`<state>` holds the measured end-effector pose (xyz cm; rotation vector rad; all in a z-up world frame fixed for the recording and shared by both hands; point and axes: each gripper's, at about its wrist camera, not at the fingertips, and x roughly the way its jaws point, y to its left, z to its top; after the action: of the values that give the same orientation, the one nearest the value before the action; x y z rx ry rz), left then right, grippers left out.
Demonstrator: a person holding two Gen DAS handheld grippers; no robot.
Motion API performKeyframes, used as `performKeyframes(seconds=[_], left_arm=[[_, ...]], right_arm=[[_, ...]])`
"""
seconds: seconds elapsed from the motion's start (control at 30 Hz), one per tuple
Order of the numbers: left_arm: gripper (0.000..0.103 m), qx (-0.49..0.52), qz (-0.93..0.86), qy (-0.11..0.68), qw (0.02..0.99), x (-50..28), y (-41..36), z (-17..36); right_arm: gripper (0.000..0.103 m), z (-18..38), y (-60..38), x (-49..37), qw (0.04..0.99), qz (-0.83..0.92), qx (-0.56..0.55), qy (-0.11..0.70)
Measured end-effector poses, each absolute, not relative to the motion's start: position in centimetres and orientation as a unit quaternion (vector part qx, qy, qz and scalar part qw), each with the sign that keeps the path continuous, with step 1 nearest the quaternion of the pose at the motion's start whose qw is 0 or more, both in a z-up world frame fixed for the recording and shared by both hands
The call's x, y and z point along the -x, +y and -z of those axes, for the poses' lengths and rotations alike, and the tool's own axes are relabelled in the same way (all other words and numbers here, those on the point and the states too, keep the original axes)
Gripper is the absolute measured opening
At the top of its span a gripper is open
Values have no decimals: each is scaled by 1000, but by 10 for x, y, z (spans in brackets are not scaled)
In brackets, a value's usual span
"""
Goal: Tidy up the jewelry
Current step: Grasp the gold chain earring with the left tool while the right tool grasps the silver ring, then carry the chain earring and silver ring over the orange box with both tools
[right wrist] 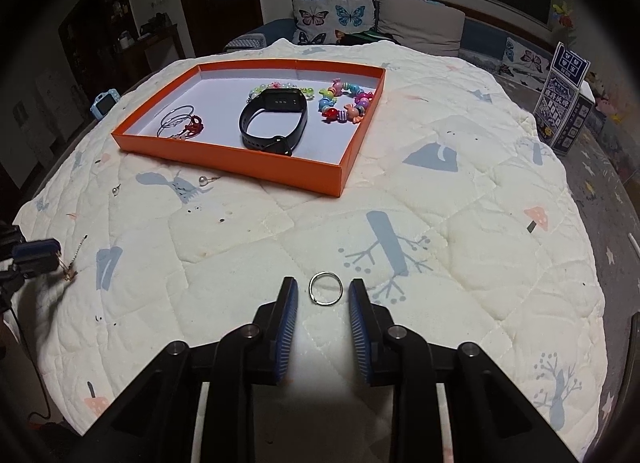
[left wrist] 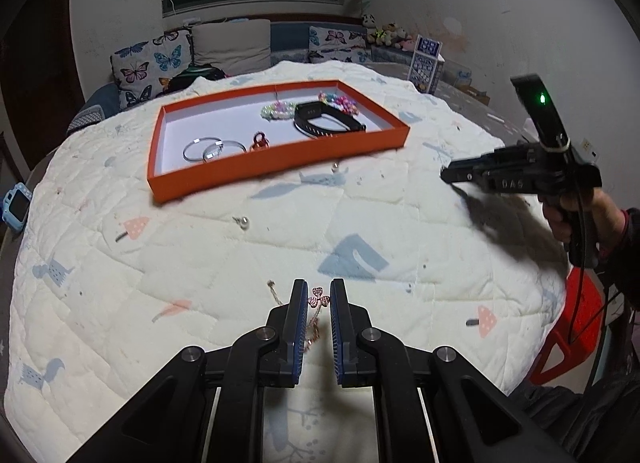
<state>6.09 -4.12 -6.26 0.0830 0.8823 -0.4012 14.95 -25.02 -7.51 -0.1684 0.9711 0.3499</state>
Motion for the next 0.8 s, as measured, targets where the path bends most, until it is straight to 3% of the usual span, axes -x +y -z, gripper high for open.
performKeyframes(seconds=[0.27,0.8], left_arm=[[11,-35,180,394,901,-77,-34,33],[11,-38,156,292,943,-155,-17,-80]], right_arm=[[20,66,-250,-147,872,-171,76,452],[20,2,-241,-186,901,-200,33,384]])
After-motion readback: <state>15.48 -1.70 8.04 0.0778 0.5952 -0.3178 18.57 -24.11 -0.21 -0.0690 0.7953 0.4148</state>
